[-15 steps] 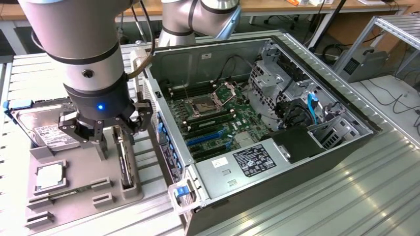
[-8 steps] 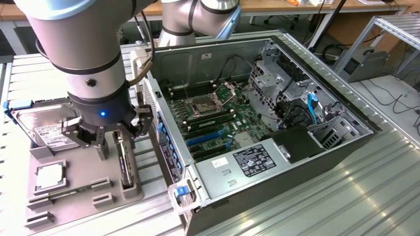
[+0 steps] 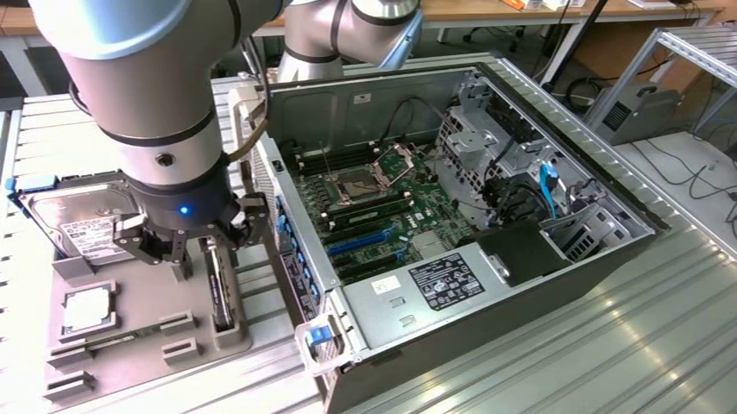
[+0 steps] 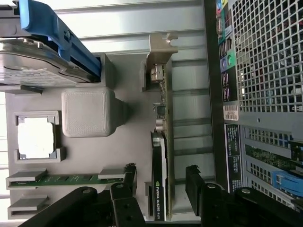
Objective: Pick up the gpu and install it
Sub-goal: 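Pick up the gpu and move the gpu toward the slot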
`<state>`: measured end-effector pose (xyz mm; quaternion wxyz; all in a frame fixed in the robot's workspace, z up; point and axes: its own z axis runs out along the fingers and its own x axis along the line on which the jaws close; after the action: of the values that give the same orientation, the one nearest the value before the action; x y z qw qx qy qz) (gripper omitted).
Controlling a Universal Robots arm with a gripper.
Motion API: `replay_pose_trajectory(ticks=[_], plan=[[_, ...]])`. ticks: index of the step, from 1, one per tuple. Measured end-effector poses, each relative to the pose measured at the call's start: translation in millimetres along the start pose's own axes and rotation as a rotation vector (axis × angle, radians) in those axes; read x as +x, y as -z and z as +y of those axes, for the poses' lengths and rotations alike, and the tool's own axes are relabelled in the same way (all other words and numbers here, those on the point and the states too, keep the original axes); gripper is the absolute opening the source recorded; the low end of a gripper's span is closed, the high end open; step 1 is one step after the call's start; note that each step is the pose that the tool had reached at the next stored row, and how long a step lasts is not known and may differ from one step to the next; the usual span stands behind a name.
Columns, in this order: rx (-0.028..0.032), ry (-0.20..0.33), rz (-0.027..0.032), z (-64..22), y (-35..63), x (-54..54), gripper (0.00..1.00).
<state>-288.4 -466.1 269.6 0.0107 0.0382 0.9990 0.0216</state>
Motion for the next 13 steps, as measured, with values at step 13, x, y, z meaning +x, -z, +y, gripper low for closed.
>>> replay_pose_trajectory(ticks=[13], plan=[[0.0006,0.000,0.0041,-0.8,-16.9,0.3,0.54]])
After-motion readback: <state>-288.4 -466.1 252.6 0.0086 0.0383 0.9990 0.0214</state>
